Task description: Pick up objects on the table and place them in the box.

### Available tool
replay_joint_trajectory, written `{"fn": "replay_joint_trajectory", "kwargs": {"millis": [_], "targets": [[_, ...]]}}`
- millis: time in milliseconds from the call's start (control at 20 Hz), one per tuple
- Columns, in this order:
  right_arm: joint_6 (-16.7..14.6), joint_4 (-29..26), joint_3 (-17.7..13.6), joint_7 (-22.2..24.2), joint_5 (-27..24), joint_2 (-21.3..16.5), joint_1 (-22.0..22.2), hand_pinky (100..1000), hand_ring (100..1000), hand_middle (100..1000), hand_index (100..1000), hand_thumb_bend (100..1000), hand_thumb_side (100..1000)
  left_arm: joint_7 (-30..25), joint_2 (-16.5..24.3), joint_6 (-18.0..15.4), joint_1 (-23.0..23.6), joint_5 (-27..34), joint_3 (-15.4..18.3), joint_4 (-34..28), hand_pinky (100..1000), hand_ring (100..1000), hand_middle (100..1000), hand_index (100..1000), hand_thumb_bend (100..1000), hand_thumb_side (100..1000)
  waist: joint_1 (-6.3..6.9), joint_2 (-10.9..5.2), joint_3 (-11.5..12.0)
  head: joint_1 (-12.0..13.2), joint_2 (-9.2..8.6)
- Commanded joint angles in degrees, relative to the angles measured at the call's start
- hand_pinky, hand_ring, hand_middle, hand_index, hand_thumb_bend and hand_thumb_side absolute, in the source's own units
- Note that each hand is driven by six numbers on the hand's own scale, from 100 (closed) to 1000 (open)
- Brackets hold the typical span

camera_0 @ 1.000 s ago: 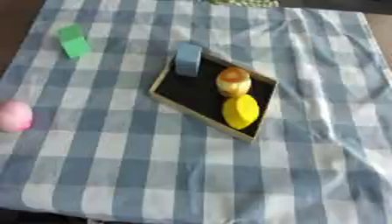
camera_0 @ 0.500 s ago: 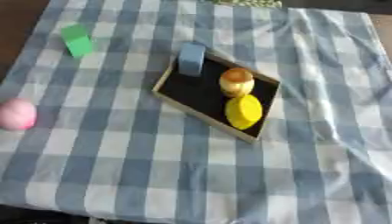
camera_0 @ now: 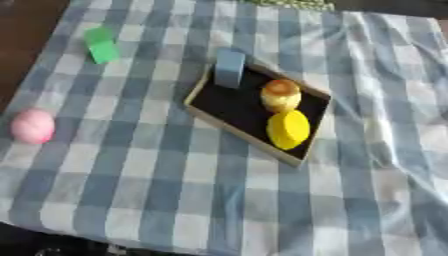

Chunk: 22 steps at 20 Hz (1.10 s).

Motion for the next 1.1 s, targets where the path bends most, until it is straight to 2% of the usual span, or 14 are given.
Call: {"fn": "replay_joint_trajectory", "kwargs": {"millis": [50,100,450,650,900,1100], "targets": [[0.6,-0.9,-1.1,-0.2,0.1,-0.7,-0.3,809,843,698,767,100,174,-0.8,1.5,-0.1,-0.6,-0.1,0.4,0.4,938,878,834,918,703,146,1.06,-0.92,0.1,0.6,-0.87],[0.7,-0.9,-1.1,-0.3,0.0,-0.6,-0.3,808,843,697,766,100,174,-0.8,1.4,-0.1,-0.7,-0.4,0.3,0.8,938,877,834,917,701,122,1.09,-0.93,0.0,0.9,-0.9],[1.0,-0.9,-1.0,-0.3,-0.2,0.0,-0.3,807,841,692,761,100,176,-2.1,1.0,-0.2,-1.5,-1.4,-1.1,3.2,921,861,818,898,677,100,1.27,-0.93,-0.2,4.1,-1.34],[1.0,-0.9,-0.9,-0.4,-0.4,0.5,-0.5,807,838,688,759,100,180,-3.2,0.3,-0.5,-2.1,-1.6,-2.1,4.1,893,825,783,863,631,100,1.39,-0.91,-0.4,4.1,-1.23],[1.0,-0.9,-0.8,-0.4,-0.7,1.0,-0.9,806,835,680,756,100,185,-3.9,-0.5,-0.8,-2.9,-4.3,-3.8,6.1,869,806,766,838,637,100,1.46,-0.8,-0.7,4.2,-1.18],[1.0,-0.9,-0.7,-0.3,-1.0,1.4,-1.0,806,833,674,754,100,189,-3.1,-1.8,-0.8,-4.4,-6.4,-5.3,8.8,851,788,748,831,556,100,1.43,-0.75,-0.8,3.9,-1.07]]}}
